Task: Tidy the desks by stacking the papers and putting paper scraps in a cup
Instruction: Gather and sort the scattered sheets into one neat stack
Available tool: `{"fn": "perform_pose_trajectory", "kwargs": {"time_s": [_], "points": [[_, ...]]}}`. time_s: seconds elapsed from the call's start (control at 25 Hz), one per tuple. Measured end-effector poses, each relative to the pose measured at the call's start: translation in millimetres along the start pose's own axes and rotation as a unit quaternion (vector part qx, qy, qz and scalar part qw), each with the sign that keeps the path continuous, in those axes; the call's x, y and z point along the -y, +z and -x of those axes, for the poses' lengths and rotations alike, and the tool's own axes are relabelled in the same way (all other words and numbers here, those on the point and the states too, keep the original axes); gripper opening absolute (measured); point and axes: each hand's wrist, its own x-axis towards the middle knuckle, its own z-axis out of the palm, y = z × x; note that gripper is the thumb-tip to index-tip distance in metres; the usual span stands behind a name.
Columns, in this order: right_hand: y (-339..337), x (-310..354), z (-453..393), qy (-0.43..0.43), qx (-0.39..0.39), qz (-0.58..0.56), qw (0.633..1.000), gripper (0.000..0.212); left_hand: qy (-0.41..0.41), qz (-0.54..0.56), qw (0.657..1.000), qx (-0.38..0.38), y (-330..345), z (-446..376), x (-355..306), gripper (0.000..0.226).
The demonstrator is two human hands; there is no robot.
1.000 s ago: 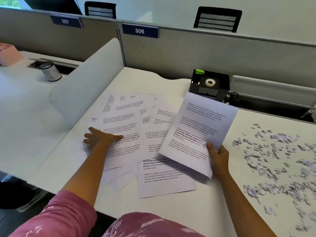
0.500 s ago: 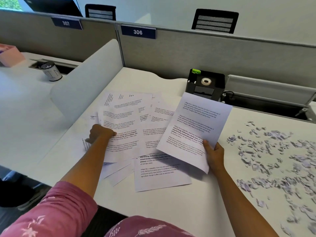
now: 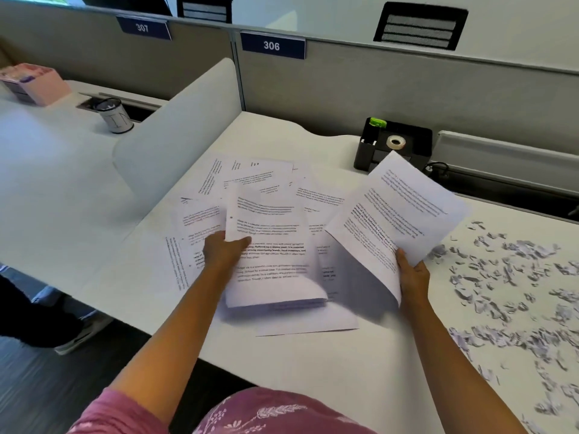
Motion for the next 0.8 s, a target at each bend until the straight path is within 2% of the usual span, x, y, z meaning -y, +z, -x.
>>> {"fn": "perform_pose_trajectory", "kwargs": {"time_s": [0.28,0.48,0.6,0.8], "points": [[0,2,1,0.018,0.006,0.011,1.000,0.042,0.054,-0.163,0.985,0.033,55,46,36,0.041],[1,6,5,0.017,0.019,0.009,1.000,0.041,0.046,-0.328,0.943,-0.016,64,46,36,0.065],[1,6,5,0.020,0.023,0.016,0.999,0.041,0.077,-0.315,0.946,-0.009,68,51,35,0.063],[1,3,2,0.020,0.024,0.020,0.999,0.042,0.071,-0.245,0.967,0.018,65,47,32,0.067]]}}
